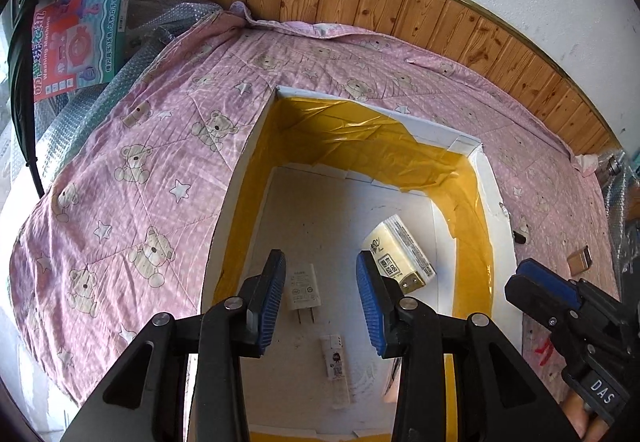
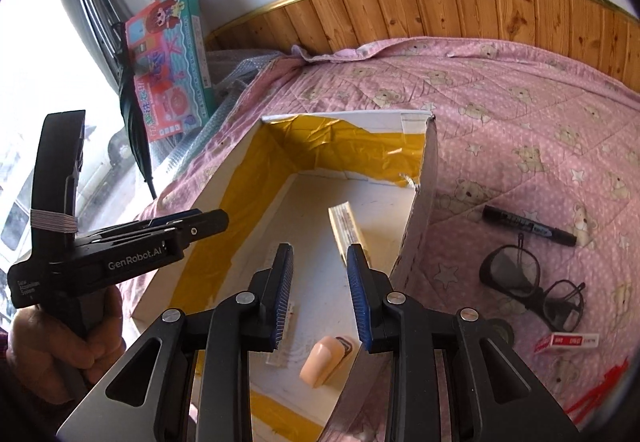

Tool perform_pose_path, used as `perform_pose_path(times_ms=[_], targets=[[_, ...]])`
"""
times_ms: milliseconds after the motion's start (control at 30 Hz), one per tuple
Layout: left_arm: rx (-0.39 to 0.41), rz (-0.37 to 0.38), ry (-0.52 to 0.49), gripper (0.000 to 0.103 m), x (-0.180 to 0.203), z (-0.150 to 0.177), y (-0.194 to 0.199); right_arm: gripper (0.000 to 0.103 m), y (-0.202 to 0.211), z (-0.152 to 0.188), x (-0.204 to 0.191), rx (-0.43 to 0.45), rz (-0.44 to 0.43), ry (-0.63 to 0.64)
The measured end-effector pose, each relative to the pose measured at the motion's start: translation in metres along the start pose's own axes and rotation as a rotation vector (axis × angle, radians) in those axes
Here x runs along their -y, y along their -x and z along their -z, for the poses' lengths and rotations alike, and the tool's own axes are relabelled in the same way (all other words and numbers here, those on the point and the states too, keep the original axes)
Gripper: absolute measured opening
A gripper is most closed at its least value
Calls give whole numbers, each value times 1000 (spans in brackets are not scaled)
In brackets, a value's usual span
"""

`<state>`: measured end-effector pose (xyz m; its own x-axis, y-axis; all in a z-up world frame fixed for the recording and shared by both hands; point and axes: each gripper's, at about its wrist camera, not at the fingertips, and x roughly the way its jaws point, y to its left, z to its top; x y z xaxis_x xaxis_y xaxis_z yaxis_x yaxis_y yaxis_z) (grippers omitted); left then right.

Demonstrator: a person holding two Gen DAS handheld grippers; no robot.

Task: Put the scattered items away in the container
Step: 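Open the right tool to drop the tissue pack while the left tool drops the charger into the box, then move both tools back from the box toward the remaining items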

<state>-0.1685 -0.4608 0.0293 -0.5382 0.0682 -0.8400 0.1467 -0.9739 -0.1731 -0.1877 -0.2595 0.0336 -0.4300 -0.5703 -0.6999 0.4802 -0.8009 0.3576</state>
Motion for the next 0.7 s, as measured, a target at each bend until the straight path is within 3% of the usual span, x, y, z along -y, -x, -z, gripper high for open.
perform_pose_path(times_ms=[700], targets=[[56,31,-67,39,39,72,74,30,61,59,-16,31,-90,-46]])
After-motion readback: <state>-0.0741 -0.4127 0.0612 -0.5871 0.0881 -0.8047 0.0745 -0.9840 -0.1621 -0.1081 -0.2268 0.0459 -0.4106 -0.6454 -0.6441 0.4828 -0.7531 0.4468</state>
